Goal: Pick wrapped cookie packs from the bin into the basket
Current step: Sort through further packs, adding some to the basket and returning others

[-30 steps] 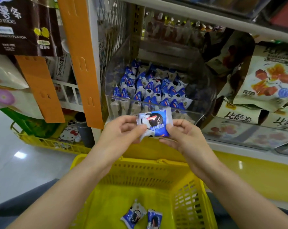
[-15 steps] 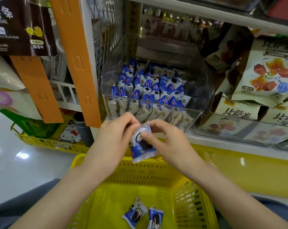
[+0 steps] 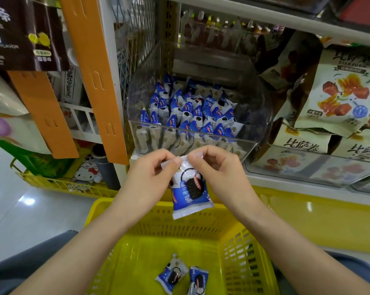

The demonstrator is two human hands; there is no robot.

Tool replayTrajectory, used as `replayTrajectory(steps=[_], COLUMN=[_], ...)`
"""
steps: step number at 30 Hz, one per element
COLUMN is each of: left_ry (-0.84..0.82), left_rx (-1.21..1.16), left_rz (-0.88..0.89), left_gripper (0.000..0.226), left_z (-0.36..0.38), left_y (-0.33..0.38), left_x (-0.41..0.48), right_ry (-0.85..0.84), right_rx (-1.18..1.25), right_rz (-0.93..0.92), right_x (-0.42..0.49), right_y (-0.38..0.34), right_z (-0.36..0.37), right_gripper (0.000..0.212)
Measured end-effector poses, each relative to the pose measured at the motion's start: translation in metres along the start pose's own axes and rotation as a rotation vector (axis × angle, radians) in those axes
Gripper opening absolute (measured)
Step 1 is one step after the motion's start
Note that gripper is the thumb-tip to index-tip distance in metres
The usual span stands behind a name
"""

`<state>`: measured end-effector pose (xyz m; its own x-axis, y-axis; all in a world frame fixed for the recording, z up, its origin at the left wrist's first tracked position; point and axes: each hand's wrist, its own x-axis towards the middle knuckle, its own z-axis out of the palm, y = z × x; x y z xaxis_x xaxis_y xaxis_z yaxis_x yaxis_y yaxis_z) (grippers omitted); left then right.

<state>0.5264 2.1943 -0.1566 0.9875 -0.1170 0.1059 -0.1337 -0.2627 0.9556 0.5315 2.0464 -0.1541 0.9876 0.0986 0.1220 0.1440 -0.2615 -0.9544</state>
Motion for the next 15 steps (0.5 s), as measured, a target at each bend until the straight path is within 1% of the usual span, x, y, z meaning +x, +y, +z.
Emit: replayTrajectory(steps=[2, 5, 7, 8, 10, 12, 13, 15], left_ry=[-0.001, -0.027, -0.031, -0.007, 0.09, 0.143, 0.121, 0.017], left_rx=[-0.036, -0.067, -0.078, -0.078, -0.046, 0.011, -0.005, -0.179], left_rz=[-0.043, -0.087, -0.084, -0.073, -0.03, -0.017, -0.036, -0.153], left_gripper=[0.024, 0.027, 0.025, 0.021, 0.009, 0.007, 0.011, 0.029], left_z=[0.0, 0.0, 0.001, 0.002, 0.003, 0.003, 0.003, 0.003], left_y=[0.001, 0.002, 0.003, 0.003, 0.003, 0.002, 0.003, 0.004], left_x=[0.001, 0.002, 0.002, 0.002, 0.002, 0.003, 0.004, 0.005], right_ry=[-0.012, 0.01, 0.03, 0.05, 0.127, 0.242, 0.294, 0.329], right_rx=[-0.072, -0.265, -0.347, -0.37, -0.373, -0.297, -0.249, -0.205], right_rz=[-0.082, -0.225, -0.289, -0.308, -0.318, -0.312, -0.314, -0.355], right_x=[-0.002, -0.004, -0.003, -0.002, 0.002, 0.007, 0.009, 0.01], right_y=[-0.002, -0.003, -0.005, -0.006, -0.011, -0.016, -0.018, -0.022], right_z=[-0.001, -0.002, -0.004, -0.005, -0.012, -0.022, -0.026, -0.03], right_gripper=[0.008, 0.005, 0.004, 0.004, 0.003, 0.004, 0.003, 0.002])
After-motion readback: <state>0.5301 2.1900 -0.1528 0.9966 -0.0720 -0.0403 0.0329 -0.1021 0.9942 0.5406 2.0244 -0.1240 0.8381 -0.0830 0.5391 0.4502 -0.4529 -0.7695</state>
